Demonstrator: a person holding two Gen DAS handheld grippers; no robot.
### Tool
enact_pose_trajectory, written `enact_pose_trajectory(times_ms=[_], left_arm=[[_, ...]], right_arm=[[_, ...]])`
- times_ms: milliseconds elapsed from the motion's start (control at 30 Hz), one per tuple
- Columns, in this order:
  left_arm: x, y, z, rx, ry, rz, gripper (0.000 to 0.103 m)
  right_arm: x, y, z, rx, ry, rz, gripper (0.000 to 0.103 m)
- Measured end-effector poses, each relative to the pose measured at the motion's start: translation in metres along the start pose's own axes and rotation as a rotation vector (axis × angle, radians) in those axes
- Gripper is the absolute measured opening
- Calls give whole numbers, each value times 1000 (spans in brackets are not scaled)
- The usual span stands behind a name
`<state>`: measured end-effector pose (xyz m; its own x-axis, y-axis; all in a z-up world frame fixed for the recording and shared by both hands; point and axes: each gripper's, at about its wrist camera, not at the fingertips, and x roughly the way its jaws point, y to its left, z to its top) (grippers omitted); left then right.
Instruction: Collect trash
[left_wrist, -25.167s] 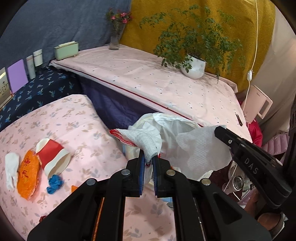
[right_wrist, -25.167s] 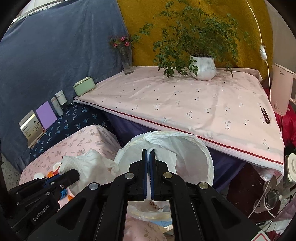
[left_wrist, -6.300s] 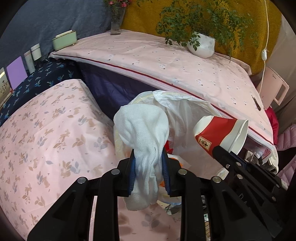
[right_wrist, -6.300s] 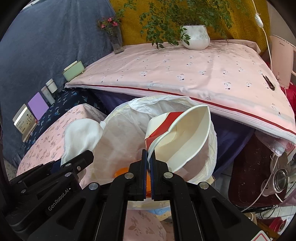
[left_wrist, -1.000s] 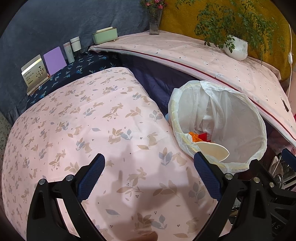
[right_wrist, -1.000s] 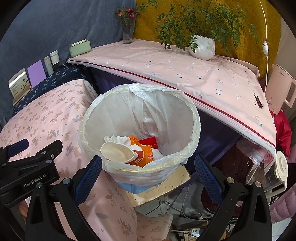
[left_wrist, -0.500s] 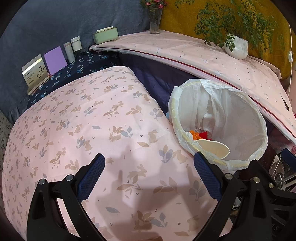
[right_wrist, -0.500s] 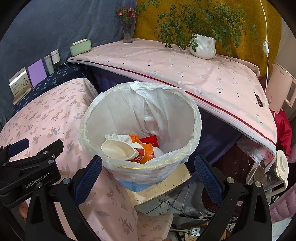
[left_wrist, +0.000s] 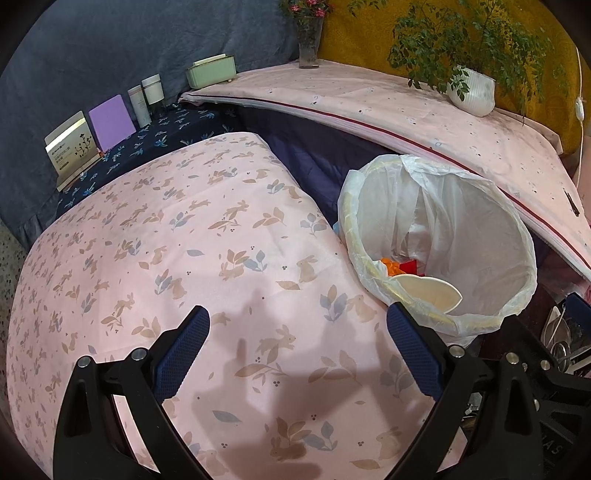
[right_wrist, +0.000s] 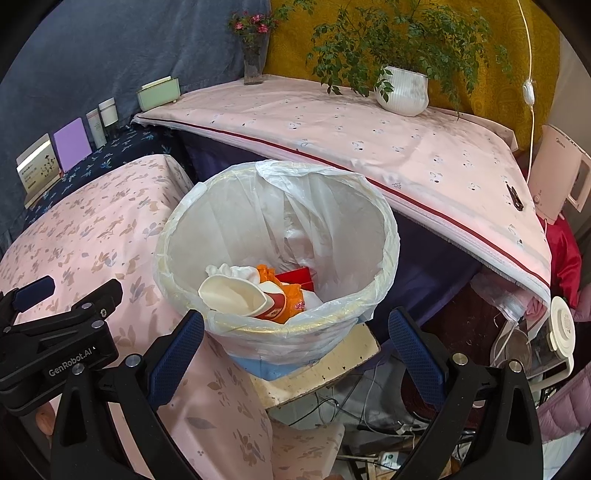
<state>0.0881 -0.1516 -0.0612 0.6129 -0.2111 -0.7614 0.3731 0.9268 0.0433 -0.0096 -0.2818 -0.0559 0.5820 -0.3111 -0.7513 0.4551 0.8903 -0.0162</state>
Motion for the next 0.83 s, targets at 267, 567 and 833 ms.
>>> enact_pose_trajectory(times_ms=[267, 567, 833], left_arm=[[-1, -1, 1, -1, 0, 1, 92], [1, -2, -2, 4, 5, -5, 92], [1, -2, -5, -1, 5, -8, 92]], right_arm=[[0, 0, 0, 1, 0, 1, 96], [1, 0, 0, -2, 1, 1, 96], [0, 0, -1, -2, 2, 0, 96]])
